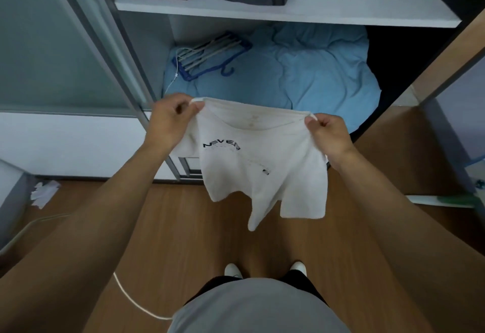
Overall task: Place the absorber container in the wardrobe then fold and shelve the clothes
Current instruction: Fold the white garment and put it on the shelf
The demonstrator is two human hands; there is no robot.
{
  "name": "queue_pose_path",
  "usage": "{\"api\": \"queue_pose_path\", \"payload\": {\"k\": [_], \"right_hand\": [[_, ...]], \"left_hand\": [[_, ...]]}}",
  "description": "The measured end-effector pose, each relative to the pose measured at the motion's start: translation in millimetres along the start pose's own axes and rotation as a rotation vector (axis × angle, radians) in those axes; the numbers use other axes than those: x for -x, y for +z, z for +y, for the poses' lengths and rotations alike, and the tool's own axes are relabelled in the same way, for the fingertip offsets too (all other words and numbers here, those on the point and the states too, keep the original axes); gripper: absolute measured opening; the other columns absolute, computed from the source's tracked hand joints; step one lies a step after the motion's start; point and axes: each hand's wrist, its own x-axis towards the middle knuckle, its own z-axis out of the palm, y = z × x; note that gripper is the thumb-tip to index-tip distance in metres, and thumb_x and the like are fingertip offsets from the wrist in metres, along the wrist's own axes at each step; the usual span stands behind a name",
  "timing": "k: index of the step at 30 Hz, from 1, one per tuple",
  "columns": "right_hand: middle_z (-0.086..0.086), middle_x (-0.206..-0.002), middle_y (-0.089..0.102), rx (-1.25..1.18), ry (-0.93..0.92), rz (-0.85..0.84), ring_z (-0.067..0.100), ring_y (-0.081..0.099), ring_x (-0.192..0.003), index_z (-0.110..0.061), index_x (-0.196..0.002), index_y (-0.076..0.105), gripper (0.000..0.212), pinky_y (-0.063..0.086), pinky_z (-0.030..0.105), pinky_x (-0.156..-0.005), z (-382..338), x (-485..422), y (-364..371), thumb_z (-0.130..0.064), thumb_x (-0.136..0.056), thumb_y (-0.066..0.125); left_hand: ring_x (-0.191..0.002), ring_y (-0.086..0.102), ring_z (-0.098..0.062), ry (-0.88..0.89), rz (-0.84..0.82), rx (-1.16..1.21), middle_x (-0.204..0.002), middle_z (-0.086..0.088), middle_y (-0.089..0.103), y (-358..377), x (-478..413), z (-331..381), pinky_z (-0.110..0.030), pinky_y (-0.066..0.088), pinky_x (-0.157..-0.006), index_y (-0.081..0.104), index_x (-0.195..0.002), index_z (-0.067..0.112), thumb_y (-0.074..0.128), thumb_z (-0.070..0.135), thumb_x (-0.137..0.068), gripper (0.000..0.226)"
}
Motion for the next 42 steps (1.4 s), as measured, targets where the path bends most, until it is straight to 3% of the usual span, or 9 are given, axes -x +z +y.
{"api": "queue_pose_path", "payload": {"k": [5,10,16,21,29,32,35,39,42], "right_hand": [[0.005,-0.066,0.057,-0.032,0.127,0.038,0.01,0.051,-0.049,-0.01,-0.083,0.06,0.021,0.046,0.022,-0.048,-0.7,17.9,25.3,-0.023,-0.098,0.057],[0.009,-0.07,0.069,-0.195,0.265,-0.174,0.012,0.065,-0.048,-0.011,-0.094,0.055,0.01,0.054,0.023,-0.048,-7.5,48.6,53.4,-0.019,-0.098,0.058],[0.009,-0.087,0.078,-0.333,0.298,-0.367,0.027,0.076,-0.078,-0.012,-0.102,0.066,0.014,0.06,0.038,-0.078,-25.7,61.4,61.4,-0.021,-0.097,0.058],[0.012,-0.095,0.078,-0.382,0.311,-0.395,0.026,0.076,-0.088,-0.007,-0.115,0.067,0.026,0.059,0.031,-0.069,-26.4,63.2,57.9,-0.021,-0.1,0.049],[-0.01,-0.077,0.075,-0.04,0.027,-0.364,0.003,0.057,-0.055,-0.021,-0.098,0.075,0.019,0.047,0.018,-0.057,-15.7,69.6,46.8,-0.008,-0.089,0.064],[-0.01,-0.093,0.062,0.217,-0.189,-0.206,0.002,0.056,-0.083,-0.023,-0.111,0.065,0.031,0.045,0.022,-0.071,-11.3,68.4,41.5,-0.031,-0.084,0.076],[-0.006,-0.126,0.055,0.279,-0.232,-0.35,0.01,0.049,-0.118,-0.024,-0.135,0.05,0.064,0.044,0.027,-0.097,-13.6,65.6,36.9,-0.041,-0.08,0.079],[-0.002,-0.082,0.063,0.316,-0.271,-0.383,0.013,0.057,-0.075,-0.013,-0.094,0.067,0.025,0.045,0.037,-0.068,-15.1,65.4,40.5,-0.037,-0.092,0.068],[0.007,-0.081,0.066,0.296,-0.312,-0.291,0.02,0.059,-0.075,-0.005,-0.089,0.067,0.025,0.045,0.037,-0.069,-12.1,65.3,42.1,-0.029,-0.097,0.064]], "left_hand": [[-0.052,0.036,-0.012,-0.197,-0.197,-0.094,-0.058,0.003,0.039,35.2,18.2,-0.4,-0.029,0.028,-0.051,0.041,-0.062,0.018,0.055,0.037,-0.1,0.044],[-0.062,0.045,-0.017,-0.26,-0.316,0.088,-0.07,-0.008,0.049,67.2,38.6,13.2,-0.031,0.032,-0.059,0.057,-0.077,0.003,0.048,0.036,-0.103,0.043],[-0.07,0.051,-0.009,-0.132,-0.429,0.112,-0.076,0.005,0.055,88.7,48.0,35.9,-0.023,0.039,-0.064,0.058,-0.087,0.017,0.045,0.038,-0.105,0.03],[-0.066,0.055,0.009,-0.13,-0.505,0.23,-0.081,0.01,0.061,86.4,52.6,39.5,-0.005,0.041,-0.06,0.061,-0.09,0.024,0.056,0.034,-0.1,0.015],[-0.087,0.063,0.004,-0.11,-0.563,0.237,-0.094,0.021,0.066,72.9,59.5,34.7,-0.012,0.048,-0.076,0.061,-0.104,0.033,0.058,0.004,-0.092,0.032],[-0.085,0.06,0.005,-0.055,-0.555,0.16,-0.092,0.02,0.064,69.4,60.1,36.2,-0.011,0.046,-0.075,0.061,-0.093,0.039,0.054,0.001,-0.092,0.039],[-0.081,0.06,0.003,0.013,-0.593,0.182,-0.091,0.015,0.066,66.5,62.1,38.7,-0.01,0.047,-0.074,0.062,-0.09,0.04,0.057,0.003,-0.093,0.037],[-0.081,0.062,0.005,0.033,-0.57,0.201,-0.091,0.014,0.067,65.9,64.3,39.4,-0.012,0.049,-0.077,0.061,-0.093,0.034,0.061,0.004,-0.093,0.029],[-0.08,0.064,0.003,-0.004,-0.508,0.226,-0.093,0.007,0.067,58.3,67.6,29.7,-0.012,0.051,-0.076,0.056,-0.096,0.023,0.067,0.008,-0.091,0.019]]}}
